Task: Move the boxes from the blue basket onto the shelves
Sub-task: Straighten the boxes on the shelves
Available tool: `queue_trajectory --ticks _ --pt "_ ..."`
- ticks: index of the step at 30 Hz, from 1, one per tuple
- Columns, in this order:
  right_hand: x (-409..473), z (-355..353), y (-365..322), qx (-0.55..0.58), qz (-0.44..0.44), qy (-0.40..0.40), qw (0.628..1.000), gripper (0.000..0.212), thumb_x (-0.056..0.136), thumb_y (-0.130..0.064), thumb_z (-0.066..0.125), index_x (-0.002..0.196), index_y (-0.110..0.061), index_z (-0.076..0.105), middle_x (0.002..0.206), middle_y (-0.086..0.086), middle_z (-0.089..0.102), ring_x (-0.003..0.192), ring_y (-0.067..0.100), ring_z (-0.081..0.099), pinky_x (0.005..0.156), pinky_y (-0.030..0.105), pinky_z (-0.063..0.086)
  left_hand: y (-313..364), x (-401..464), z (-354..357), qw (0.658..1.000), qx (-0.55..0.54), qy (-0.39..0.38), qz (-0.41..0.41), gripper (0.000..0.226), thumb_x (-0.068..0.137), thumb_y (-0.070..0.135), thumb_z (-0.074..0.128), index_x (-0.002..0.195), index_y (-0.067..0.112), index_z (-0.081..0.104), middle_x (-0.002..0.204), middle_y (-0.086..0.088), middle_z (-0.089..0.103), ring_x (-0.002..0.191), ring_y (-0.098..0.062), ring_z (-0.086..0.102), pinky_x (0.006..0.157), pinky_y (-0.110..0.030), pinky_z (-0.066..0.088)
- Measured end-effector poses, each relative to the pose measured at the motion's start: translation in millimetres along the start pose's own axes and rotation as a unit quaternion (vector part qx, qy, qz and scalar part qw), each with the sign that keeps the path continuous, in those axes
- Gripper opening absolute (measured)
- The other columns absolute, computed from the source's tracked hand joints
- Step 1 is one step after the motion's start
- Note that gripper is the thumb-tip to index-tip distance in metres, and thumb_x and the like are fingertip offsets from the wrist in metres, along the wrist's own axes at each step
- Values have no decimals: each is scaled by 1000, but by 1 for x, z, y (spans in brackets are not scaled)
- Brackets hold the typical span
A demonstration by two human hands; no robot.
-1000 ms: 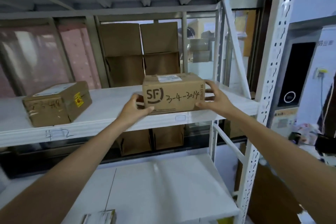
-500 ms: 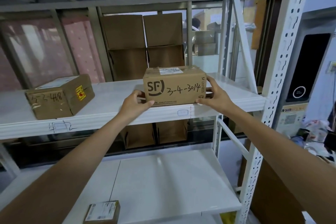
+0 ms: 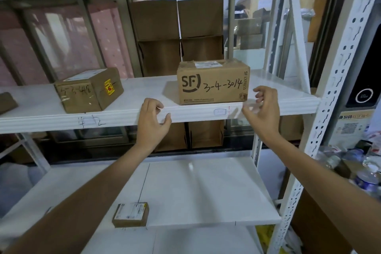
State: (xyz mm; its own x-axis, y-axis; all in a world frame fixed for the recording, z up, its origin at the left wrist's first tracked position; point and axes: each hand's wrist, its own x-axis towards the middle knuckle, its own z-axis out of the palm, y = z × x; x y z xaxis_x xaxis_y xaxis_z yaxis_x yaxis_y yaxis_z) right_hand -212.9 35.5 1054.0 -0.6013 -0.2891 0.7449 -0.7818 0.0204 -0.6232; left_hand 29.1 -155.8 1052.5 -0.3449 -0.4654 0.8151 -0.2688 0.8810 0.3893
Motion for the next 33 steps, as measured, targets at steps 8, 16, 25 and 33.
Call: queue_trajectory --ticks 8,16,25,33 --pt "-91 57 -21 -24 -7 -73 997 23 78 -17 66 87 -24 46 84 -2 46 70 17 49 60 31 41 -85 -87 -59 986 42 -152 -59 22 80 12 69 93 7 52 92 -7 54 78 -22 56 68 -33 46" --pt "-211 167 -56 -18 122 -200 972 24 81 -14 73 101 -13 59 100 8 60 83 21 61 76 36 52 -219 -167 -112 923 12 -305 -236 23 83 29 70 97 20 53 105 1 55 89 -16 58 73 -22 42" --pt "-345 292 -28 -40 320 -297 899 37 90 -22 63 126 -22 51 116 11 54 83 18 58 79 33 51 -329 -271 -73 851 21 -358 -384 33 88 23 60 116 6 55 122 -13 55 100 -23 57 76 -21 34" --pt "-417 378 19 -54 330 -442 832 40 97 -20 53 137 -26 52 134 13 50 119 26 54 100 33 45 -391 -335 -39 824 34 -424 -373 46 90 17 55 136 16 50 144 -10 36 124 -25 52 101 -28 38"
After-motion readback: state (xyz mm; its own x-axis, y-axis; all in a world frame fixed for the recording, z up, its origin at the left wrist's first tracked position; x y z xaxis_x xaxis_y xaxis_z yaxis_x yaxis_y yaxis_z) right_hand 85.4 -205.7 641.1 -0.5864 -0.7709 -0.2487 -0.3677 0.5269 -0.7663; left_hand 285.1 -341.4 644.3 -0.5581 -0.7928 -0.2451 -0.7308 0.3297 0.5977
